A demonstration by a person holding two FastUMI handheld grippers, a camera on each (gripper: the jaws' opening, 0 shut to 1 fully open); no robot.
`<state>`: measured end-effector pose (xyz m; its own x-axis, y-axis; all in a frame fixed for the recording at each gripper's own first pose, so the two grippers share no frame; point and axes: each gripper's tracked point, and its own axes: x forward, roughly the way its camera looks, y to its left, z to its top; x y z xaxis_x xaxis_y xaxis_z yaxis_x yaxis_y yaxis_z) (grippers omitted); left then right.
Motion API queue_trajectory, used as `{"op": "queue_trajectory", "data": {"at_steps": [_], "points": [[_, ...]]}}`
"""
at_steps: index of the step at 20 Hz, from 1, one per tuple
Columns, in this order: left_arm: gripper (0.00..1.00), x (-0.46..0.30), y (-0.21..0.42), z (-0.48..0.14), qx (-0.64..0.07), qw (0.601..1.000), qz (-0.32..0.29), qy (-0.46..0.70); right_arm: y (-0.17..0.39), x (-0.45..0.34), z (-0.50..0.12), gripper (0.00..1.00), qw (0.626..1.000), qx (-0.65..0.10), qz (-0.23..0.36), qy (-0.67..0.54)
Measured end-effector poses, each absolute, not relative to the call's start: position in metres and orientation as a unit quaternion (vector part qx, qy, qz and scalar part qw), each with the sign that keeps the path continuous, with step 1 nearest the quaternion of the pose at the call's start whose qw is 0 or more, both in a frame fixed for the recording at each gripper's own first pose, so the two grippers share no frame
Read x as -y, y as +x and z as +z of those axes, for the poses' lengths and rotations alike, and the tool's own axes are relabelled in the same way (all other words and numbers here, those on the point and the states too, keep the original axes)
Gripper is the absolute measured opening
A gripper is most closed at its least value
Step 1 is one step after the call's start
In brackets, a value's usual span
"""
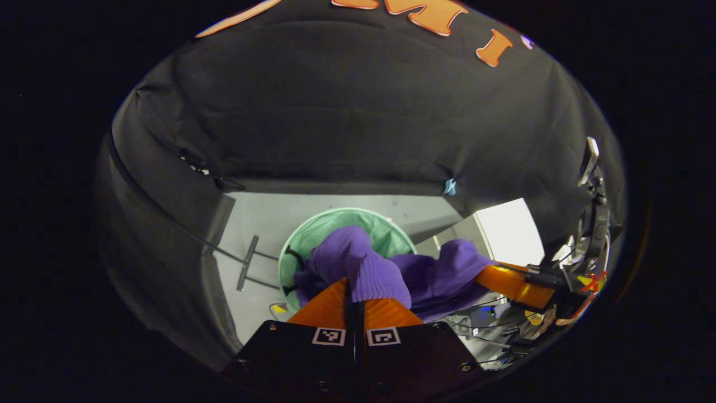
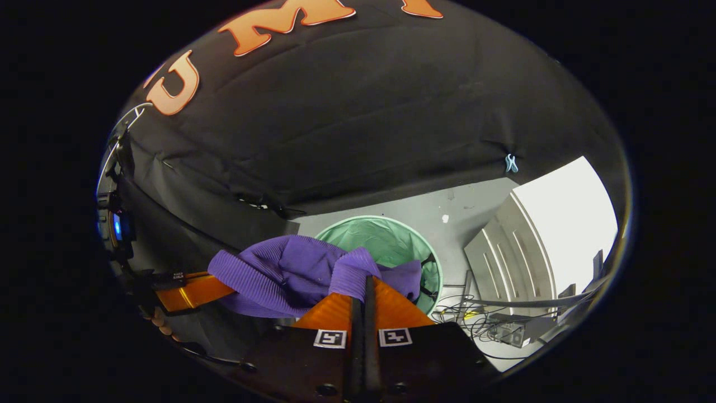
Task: Grasp the clothes on the hanger with both hands and then place them into the laundry hamper below.
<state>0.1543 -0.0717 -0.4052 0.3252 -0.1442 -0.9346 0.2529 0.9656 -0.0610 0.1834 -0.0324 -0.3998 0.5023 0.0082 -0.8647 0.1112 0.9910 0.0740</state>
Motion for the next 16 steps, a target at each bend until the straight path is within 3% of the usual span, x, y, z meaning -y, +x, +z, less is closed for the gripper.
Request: {"op": "queue_trajectory", "data": {"at_steps": [3,5,6,8,11,12,13,14,15,16], "points": [[0.02,0.060,0.145,-0.417,-0.592,0.798,-0.100,0.051,0.176,0.039,-0.412,0.09,0.856,-0.512,-0.035,0.058],[0.06,0.052,0.141,-0.426,-0.608,0.788,-0.084,0.053,0.173,0.040,-0.418,0.01,0.853,-0.517,-0.037,0.058],[0.06,0.050,0.139,-0.429,-0.615,0.783,-0.076,0.048,0.174,0.041,-0.418,0.14,0.854,-0.516,-0.038,0.059],[0.10,0.050,0.134,-0.431,-0.625,0.777,-0.066,0.030,0.176,0.043,-0.420,0.14,0.853,-0.516,-0.042,0.063],[0.25,0.050,0.138,-0.423,-0.620,0.782,-0.061,0.012,0.174,0.045,-0.420,0.49,0.852,-0.518,-0.046,0.062],[0.33,0.050,0.142,-0.420,-0.617,0.785,-0.061,0.009,0.174,0.043,-0.420,0.37,0.851,-0.520,-0.046,0.061],[0.40,0.049,0.143,-0.419,-0.614,0.787,-0.058,0.008,0.173,0.042,-0.422,0.58,0.850,-0.521,-0.045,0.060],[0.53,0.048,0.143,-0.417,-0.613,0.788,-0.055,0.007,0.172,0.041,-0.423,0.48,0.850,-0.522,-0.044,0.059],[0.63,0.048,0.143,-0.416,-0.613,0.788,-0.052,0.006,0.171,0.039,-0.423,0.48,0.850,-0.522,-0.043,0.058],[0.66,0.047,0.142,-0.417,-0.615,0.787,-0.049,0.005,0.170,0.036,-0.422,0.48,0.850,-0.522,-0.041,0.057]]}}
